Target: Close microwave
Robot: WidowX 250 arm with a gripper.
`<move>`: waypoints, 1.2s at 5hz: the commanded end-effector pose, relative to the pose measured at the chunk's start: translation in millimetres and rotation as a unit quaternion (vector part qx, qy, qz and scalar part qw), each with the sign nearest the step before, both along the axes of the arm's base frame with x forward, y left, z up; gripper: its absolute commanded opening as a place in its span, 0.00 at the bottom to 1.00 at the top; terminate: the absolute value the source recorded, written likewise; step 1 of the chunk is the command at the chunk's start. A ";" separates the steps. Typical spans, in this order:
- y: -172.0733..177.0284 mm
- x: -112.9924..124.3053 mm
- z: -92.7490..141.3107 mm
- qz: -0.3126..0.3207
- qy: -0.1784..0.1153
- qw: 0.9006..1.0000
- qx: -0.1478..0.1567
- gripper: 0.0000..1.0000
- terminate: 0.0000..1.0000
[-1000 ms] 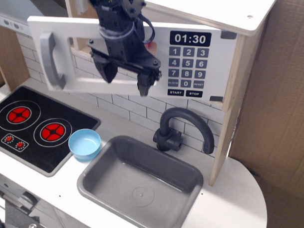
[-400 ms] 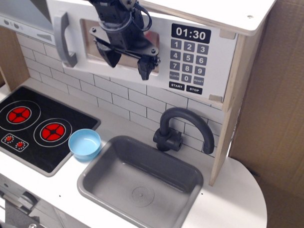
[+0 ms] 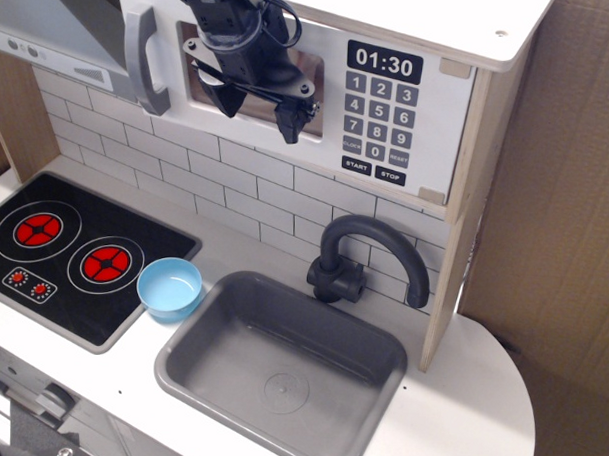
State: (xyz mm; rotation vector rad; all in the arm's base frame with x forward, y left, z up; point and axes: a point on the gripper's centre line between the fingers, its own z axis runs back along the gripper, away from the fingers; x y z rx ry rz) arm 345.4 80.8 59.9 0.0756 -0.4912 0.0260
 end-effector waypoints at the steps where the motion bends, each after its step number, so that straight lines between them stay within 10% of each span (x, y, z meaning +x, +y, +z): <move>1: 8.1 18.6 21.4 -0.012 -0.039 0.999 0.015 1.00 0.00; 5: -13.4 -25.5 13.1 0.039 0.028 0.999 -0.008 1.00 0.00; 6: -16.4 -37.1 3.2 0.046 0.069 0.996 -0.039 1.00 1.00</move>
